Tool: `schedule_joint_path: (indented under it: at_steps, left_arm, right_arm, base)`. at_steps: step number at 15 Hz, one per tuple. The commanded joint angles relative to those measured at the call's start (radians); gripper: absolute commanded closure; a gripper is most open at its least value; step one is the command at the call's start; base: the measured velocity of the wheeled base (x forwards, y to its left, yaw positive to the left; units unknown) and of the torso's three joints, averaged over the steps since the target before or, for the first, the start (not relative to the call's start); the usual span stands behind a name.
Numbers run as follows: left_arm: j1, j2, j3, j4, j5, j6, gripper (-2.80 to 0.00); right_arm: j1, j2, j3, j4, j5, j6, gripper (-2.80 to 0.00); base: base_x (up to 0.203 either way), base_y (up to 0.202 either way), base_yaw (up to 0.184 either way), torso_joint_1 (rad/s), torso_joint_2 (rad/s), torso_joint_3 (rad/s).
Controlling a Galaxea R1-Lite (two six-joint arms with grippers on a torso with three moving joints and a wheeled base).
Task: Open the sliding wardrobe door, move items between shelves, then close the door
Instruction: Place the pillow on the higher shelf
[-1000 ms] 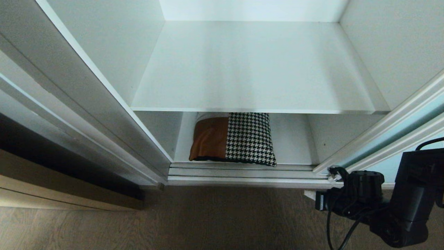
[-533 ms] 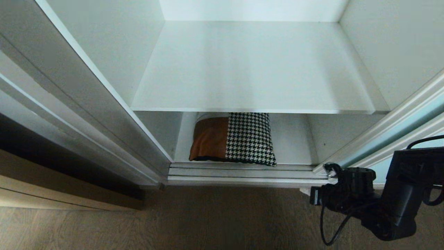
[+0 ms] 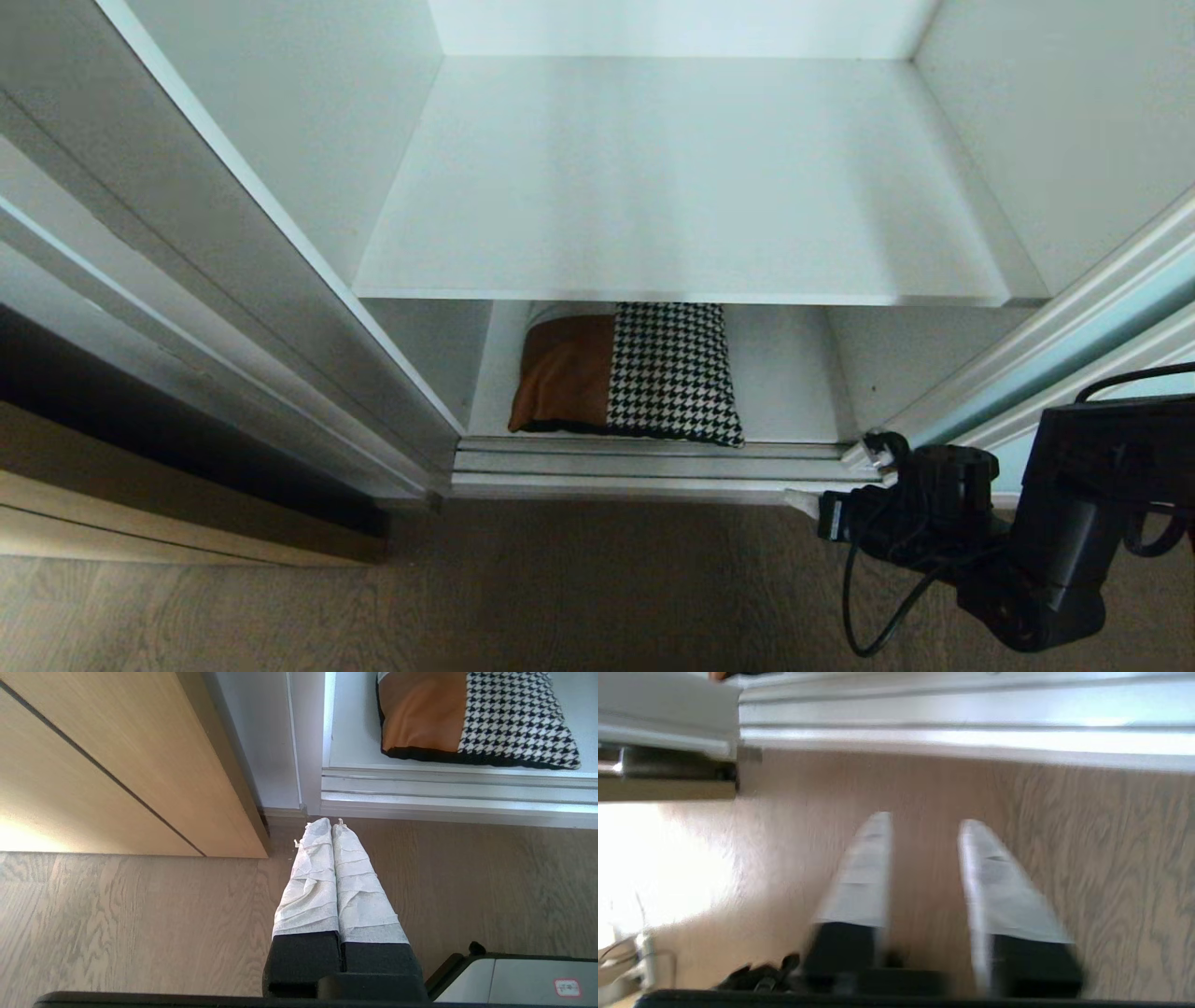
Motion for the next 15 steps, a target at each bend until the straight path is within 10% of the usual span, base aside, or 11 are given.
schedule_joint_path:
  at_steps: [1, 15]
  left_arm:
    - [0.0, 0.002, 0.002, 0.0, 0.0, 0.0, 0.0]
    - [0.0, 0.002, 0.002, 0.0, 0.0, 0.0, 0.0]
  right_arm:
    - [-0.004, 0.024, -0.008, -0.022, -0.013, 0.001, -2.8]
    - [0.066, 0.061, -0.02, 0.046, -0.018, 0.157, -2.8]
  base:
    - [0.0, 0.0, 0.0, 0.0, 0.0, 0.0]
    - [0.0, 0.0, 0.0, 0.0, 0.0, 0.0]
